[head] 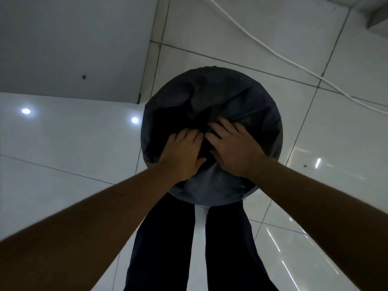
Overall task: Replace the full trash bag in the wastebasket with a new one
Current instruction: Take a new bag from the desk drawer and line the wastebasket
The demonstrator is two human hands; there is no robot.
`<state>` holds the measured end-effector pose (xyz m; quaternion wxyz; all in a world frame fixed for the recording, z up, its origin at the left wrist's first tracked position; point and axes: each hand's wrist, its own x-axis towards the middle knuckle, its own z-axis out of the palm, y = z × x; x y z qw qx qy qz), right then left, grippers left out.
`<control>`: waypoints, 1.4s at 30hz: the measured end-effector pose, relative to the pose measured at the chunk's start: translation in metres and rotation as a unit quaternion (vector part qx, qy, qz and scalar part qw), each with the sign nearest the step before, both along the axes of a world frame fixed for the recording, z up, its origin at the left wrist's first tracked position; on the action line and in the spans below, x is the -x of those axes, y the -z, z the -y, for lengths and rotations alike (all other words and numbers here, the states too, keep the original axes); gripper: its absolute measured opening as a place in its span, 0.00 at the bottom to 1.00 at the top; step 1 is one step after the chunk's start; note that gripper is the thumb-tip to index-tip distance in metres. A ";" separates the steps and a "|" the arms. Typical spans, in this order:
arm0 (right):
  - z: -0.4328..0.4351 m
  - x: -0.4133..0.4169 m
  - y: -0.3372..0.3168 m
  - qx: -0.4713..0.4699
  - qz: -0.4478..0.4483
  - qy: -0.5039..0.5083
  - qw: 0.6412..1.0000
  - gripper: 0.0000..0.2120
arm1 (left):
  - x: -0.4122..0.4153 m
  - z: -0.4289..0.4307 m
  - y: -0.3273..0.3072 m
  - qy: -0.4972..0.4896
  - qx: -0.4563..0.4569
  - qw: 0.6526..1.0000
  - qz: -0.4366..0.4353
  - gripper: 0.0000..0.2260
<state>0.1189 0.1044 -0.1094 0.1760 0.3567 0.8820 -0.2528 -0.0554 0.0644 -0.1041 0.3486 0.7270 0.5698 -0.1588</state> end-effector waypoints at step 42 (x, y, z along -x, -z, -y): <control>-0.040 0.016 0.101 0.221 0.117 0.314 0.916 0.24 | -0.004 0.006 0.086 0.146 0.212 0.945 -0.204 0.36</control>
